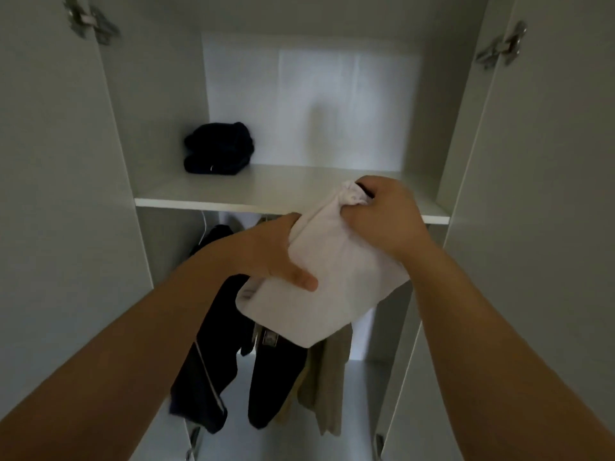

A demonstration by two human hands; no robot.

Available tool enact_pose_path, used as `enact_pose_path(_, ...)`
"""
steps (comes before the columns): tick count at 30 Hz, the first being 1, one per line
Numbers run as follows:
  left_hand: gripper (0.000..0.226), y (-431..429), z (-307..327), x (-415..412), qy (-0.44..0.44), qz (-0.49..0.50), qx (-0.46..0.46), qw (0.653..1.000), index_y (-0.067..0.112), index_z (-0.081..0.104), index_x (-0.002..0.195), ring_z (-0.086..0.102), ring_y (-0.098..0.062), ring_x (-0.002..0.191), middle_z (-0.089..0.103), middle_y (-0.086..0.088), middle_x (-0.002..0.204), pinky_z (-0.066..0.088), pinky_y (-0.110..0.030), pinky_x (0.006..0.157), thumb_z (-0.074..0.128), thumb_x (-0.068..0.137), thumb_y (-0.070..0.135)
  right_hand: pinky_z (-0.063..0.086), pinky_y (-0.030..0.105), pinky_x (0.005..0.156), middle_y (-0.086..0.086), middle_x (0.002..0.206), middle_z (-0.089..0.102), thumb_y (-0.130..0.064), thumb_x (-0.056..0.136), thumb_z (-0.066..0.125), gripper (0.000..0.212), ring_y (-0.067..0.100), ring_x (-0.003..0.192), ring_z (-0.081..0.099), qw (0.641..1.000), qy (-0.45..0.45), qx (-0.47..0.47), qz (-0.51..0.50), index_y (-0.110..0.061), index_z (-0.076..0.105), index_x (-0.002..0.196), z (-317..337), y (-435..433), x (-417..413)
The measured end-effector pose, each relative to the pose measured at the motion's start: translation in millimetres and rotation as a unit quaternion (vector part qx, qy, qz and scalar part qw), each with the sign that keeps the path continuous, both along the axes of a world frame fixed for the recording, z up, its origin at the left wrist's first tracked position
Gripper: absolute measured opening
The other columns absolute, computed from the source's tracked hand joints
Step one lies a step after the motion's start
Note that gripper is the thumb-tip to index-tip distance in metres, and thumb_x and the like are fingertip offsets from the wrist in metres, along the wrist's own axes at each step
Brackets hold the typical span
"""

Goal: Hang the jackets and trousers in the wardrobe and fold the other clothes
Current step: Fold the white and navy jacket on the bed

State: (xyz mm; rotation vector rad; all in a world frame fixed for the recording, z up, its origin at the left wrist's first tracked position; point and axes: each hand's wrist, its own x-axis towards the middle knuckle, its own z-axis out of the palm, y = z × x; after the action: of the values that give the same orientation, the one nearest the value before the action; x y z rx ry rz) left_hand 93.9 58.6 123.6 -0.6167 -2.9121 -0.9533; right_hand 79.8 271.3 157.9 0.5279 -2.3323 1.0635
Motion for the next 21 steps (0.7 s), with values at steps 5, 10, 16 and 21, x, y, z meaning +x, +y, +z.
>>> enact_pose_path(5,0.072,7.2,63.7,-77.0,0.054,0.011,-0.022,0.998,0.042,0.050,0.125,0.056,0.007,0.098,0.059,0.026,0.111,0.040,-0.012,0.068,0.091,0.065,0.046,0.038,0.032,0.061,0.016,0.071,0.058,-0.020,0.080,0.062,0.016,0.023,0.066,0.051,0.997,0.029,-0.068,-0.036,-0.005,0.061,0.074,52.8,28.5,-82.1)
enact_pose_path(10,0.058,18.4,129.9,-153.8,0.273,0.066,-0.094,0.955,0.036,0.050,0.134,0.060,-0.014,0.101,0.063,0.012,0.116,0.043,-0.026,0.078,0.078,0.084,0.036,0.042,0.028,0.061,0.020,0.084,0.066,-0.007,0.074,0.065,0.017,0.017,0.070,0.054,0.985,0.057,-0.163,-0.019,0.000,0.068,0.089,93.6,46.6,-156.6)
enact_pose_path(16,0.037,29.9,119.8,-266.6,0.520,0.142,-0.273,0.797,0.023,0.060,0.122,0.059,-0.029,0.090,0.068,-0.001,0.101,0.032,-0.038,0.076,0.072,0.087,0.022,0.030,0.038,0.081,-0.004,0.095,0.066,-0.017,0.079,0.064,0.033,0.026,0.102,0.052,0.945,0.205,0.121,-0.226,-0.031,0.060,0.108,87.2,57.4,-250.0)
enact_pose_path(21,0.035,47.0,68.9,-336.5,0.544,0.050,-0.386,0.743,0.010,0.060,0.121,0.060,-0.031,0.089,0.066,-0.011,0.110,0.040,-0.038,0.072,0.064,0.086,0.008,0.038,0.039,0.080,0.005,0.109,0.068,-0.020,0.086,0.063,0.032,0.032,0.105,0.057,0.894,0.142,0.341,-0.255,-0.025,0.056,0.117,43.8,71.1,-306.4)
